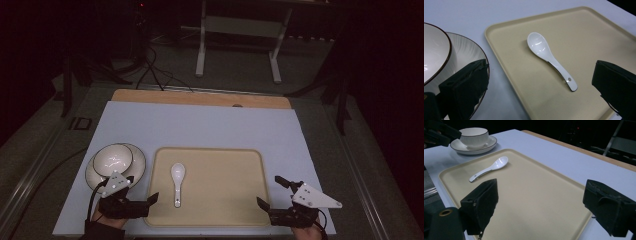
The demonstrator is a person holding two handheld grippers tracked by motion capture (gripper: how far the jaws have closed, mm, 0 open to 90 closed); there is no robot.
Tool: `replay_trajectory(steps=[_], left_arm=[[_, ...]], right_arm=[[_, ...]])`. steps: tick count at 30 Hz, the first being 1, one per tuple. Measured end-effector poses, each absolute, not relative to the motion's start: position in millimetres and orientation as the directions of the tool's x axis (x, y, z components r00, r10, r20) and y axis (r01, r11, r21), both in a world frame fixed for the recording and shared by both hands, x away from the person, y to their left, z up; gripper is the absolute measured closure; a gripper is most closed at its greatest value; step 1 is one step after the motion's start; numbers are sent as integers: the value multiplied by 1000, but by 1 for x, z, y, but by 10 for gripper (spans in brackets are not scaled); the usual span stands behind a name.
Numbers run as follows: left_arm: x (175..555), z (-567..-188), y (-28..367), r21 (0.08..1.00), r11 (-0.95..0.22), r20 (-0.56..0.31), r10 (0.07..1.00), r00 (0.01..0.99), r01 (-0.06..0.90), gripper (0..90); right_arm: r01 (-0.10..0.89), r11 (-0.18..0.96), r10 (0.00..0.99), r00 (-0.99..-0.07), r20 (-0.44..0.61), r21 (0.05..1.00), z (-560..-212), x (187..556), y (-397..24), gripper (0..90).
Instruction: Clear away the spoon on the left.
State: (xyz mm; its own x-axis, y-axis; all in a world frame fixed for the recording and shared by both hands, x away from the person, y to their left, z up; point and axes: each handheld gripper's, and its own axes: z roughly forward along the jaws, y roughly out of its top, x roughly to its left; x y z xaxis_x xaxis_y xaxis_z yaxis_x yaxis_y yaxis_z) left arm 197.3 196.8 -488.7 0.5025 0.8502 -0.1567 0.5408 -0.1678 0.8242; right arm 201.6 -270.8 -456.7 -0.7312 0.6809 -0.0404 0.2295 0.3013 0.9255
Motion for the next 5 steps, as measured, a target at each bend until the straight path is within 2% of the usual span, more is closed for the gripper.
replay_trajectory(steps=[5], left_arm=[[198, -492, 196, 819, -174, -162, 844, 510, 548, 13]], right_arm=[[233, 302, 678, -734, -36, 924, -458, 202, -271, 129]])
